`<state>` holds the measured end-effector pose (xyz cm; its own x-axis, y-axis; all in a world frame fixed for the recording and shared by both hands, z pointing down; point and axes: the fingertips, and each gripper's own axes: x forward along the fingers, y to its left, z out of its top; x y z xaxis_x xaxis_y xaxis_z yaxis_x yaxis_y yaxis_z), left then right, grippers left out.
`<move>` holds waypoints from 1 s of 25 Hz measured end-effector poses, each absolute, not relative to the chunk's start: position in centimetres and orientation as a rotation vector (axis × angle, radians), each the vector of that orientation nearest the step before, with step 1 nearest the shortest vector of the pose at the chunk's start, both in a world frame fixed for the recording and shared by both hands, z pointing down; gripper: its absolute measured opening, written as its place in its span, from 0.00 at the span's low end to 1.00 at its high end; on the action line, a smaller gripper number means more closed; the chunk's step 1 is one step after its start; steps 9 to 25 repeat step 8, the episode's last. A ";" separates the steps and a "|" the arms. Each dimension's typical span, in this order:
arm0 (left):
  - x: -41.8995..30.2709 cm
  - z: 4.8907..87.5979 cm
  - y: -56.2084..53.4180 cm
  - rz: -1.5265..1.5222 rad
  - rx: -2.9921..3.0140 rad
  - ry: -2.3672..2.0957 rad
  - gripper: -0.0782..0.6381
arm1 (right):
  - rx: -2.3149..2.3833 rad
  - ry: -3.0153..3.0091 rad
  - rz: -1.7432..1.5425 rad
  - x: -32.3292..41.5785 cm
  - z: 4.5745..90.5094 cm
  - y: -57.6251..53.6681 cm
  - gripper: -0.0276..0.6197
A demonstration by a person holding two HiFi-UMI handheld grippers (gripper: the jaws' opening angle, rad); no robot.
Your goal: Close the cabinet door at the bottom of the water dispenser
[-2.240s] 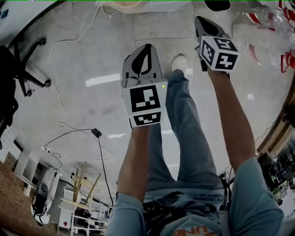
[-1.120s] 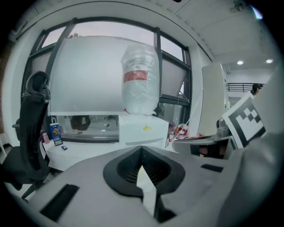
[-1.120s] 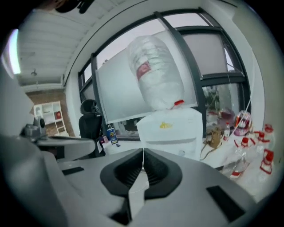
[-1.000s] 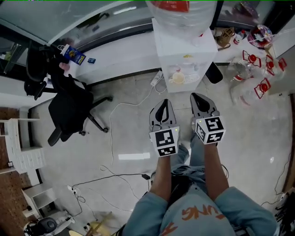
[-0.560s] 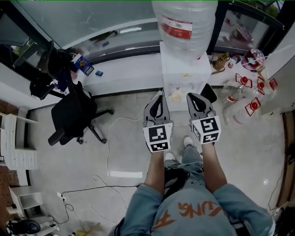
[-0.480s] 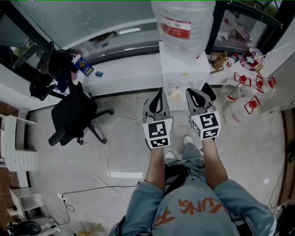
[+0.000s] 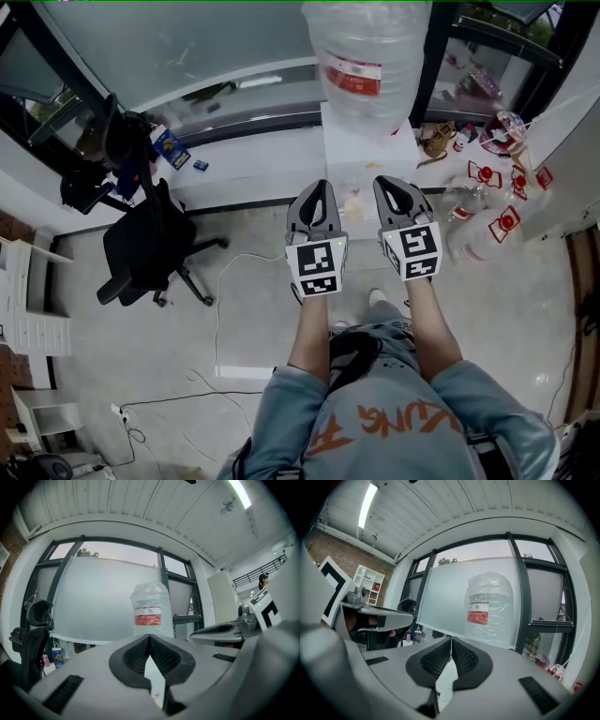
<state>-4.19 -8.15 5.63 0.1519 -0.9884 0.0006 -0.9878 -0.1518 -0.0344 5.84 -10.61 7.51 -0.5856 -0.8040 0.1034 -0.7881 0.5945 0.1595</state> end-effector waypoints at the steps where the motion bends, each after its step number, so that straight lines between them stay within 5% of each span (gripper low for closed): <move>1: -4.2 5.6 -8.1 -0.040 -2.362 2.029 0.12 | 1.341 -2.653 -0.144 6.0 7.6 -10.7 0.09; 25: -5.1 5.8 -7.7 -0.037 -2.354 2.054 0.12 | 1.364 -2.652 -0.159 6.1 7.0 -10.7 0.09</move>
